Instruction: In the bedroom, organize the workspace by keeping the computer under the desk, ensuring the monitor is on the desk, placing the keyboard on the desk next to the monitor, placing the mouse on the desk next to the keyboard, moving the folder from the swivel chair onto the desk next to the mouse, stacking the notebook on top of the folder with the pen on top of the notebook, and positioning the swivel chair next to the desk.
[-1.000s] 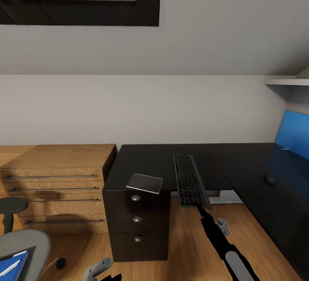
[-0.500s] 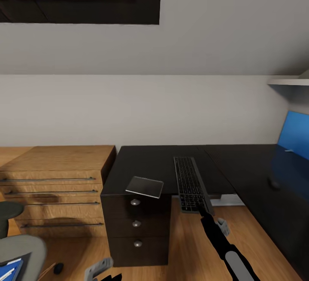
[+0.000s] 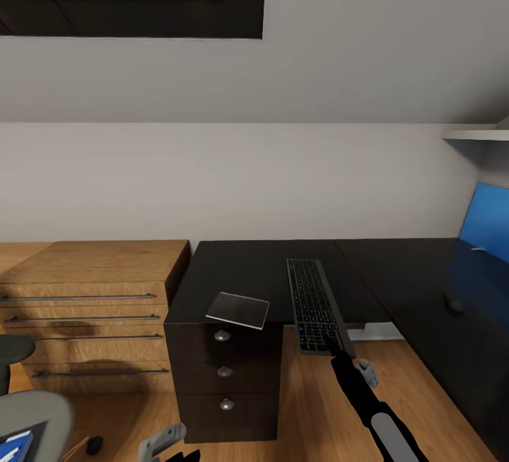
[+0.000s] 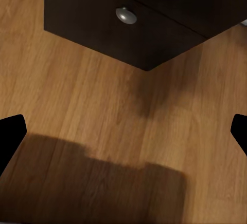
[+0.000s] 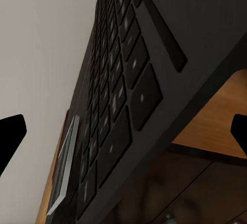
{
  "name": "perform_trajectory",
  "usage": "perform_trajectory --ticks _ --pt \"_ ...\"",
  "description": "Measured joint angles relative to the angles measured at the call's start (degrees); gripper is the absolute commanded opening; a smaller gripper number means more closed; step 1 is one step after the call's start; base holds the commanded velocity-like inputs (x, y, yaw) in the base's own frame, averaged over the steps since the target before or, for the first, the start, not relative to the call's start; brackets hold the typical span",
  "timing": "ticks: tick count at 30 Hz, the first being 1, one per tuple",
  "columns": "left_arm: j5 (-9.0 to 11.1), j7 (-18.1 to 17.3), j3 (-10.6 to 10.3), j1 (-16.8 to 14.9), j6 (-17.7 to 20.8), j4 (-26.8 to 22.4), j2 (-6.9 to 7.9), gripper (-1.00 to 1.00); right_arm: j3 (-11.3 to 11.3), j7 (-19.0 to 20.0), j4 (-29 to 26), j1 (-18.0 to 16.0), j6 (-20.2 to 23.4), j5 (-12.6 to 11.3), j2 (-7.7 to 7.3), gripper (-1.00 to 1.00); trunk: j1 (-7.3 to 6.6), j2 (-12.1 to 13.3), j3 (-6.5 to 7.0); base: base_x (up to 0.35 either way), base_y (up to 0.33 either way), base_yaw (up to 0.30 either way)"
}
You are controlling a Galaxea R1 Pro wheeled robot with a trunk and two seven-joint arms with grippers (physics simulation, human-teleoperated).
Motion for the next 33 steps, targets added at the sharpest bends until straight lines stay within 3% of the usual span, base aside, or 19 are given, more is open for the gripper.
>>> perform_trajectory --ticks 6,33 --pt "0.06 0.12 0.01 0.0 0.0 0.0 0.0 1.0 0.0 0.0 0.0 0.0 0.0 0.0 -0.03 1.0 1.09 -1.99 -0.89 0.0 0.0 0.0" --pt "-0.12 0.19 -0.09 0.0 0.09 0.0 0.0 1.0 -0.02 -0.14 0.01 0.0 0.0 0.0 0.05 1.0 1.1 -2.01 -0.9 0.032 0.004 0.0"
